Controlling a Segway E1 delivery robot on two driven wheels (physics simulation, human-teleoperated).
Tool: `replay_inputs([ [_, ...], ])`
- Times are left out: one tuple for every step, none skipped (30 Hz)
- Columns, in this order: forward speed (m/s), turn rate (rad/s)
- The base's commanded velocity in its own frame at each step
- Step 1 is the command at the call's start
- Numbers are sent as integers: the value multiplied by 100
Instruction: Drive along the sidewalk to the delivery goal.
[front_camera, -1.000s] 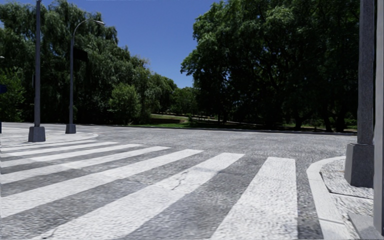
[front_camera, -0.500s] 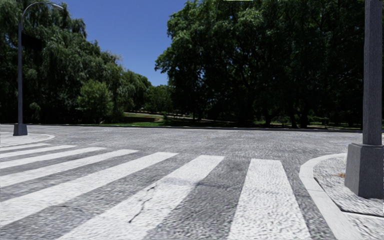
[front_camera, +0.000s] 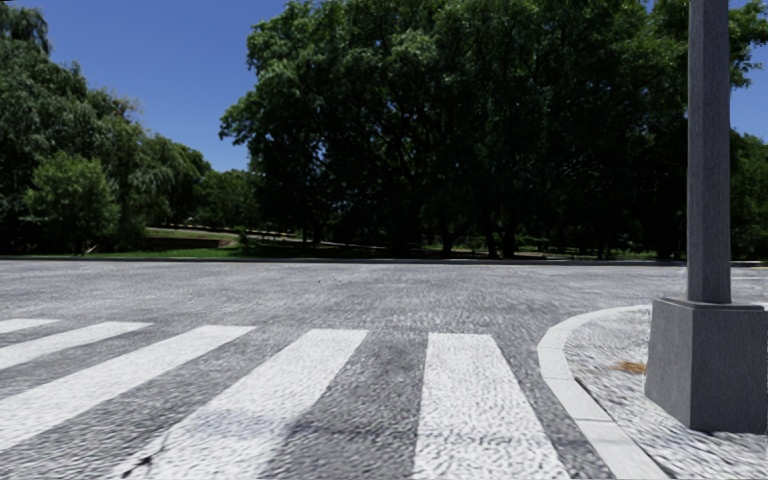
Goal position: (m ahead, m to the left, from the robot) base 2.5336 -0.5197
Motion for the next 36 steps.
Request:
replay_inputs([
  [131, -54],
  [131, -54],
  [131, -54],
  [131, -54],
  [131, -54],
  [131, -54],
  [131, -54],
  [131, -54],
  [131, -54],
  [131, -54],
  [131, -54],
  [131, -54],
  [131, -54],
  [131, -54],
  [131, -54],
  [131, -54],
  [131, -54],
  [131, -54],
  [131, -54],
  [131, -54],
  [131, -54],
  [131, -54],
  [131, -54],
  [131, -54],
  [131, -38],
  [131, 0],
  [131, 0],
  [131, 0],
  [131, 0],
  [131, 0],
  [131, 0],
  [131, 0],
  [131, 0],
  [131, 0],
  [131, 0],
  [131, 0],
])
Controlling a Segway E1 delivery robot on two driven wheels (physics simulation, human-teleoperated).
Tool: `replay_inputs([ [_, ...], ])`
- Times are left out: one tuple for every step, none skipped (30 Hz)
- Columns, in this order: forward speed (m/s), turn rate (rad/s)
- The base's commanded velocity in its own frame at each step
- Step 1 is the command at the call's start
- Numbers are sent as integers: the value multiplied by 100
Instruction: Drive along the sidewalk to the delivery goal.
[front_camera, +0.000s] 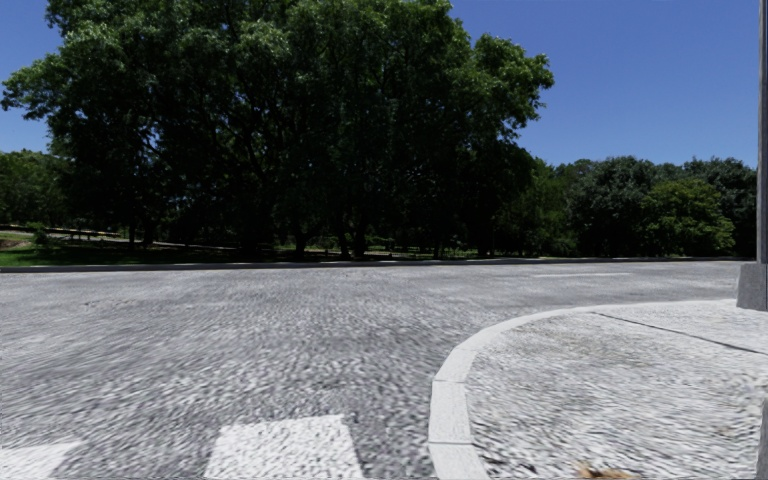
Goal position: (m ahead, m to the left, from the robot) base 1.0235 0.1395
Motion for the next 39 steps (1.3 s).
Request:
replay_inputs([
  [131, 0],
  [130, 0],
  [130, 0],
  [130, 0],
  [129, 0],
  [128, 0],
  [128, 0],
  [127, 12],
  [126, 22],
  [125, 29],
  [125, 31],
  [125, 31],
  [123, 31],
  [121, 31],
  [119, 31],
  [117, 31],
  [117, 31],
  [114, 31],
  [104, 25],
  [82, 12],
  [82, 12],
  [0, 0],
  [0, 0],
  [0, 0],
  [0, 0],
  [0, 0],
  [0, 0],
  [0, 0],
  [0, 0],
  [0, 0],
  [0, 0],
  [0, 0],
  [0, 0],
  [0, 0],
  [0, 0],
  [0, 0],
  [0, 0],
  [0, 0],
  [0, 0],
])
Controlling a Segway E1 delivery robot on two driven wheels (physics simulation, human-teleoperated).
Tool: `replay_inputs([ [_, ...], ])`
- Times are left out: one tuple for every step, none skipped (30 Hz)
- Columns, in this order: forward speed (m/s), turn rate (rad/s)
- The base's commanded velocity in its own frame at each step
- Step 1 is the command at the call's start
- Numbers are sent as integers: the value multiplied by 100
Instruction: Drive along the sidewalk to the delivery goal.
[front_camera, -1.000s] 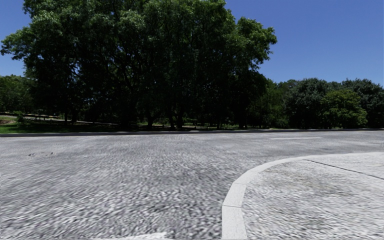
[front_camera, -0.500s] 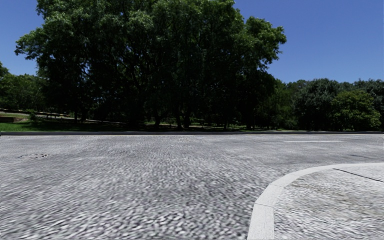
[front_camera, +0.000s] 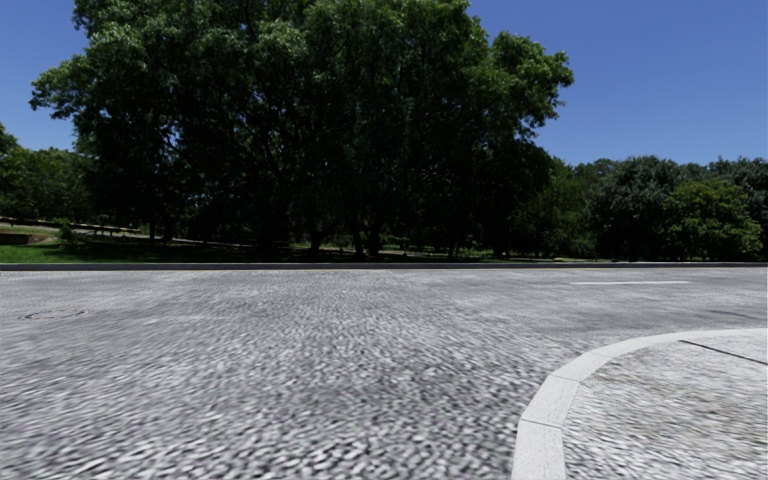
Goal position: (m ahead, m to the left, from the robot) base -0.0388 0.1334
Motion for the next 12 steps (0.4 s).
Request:
replay_inputs([
  [0, 0],
  [0, 0],
  [0, 0],
  [0, 0],
  [0, 0],
  [0, 0],
  [0, 0],
  [0, 0],
  [0, 0],
  [0, 0],
  [0, 0],
  [0, 0],
])
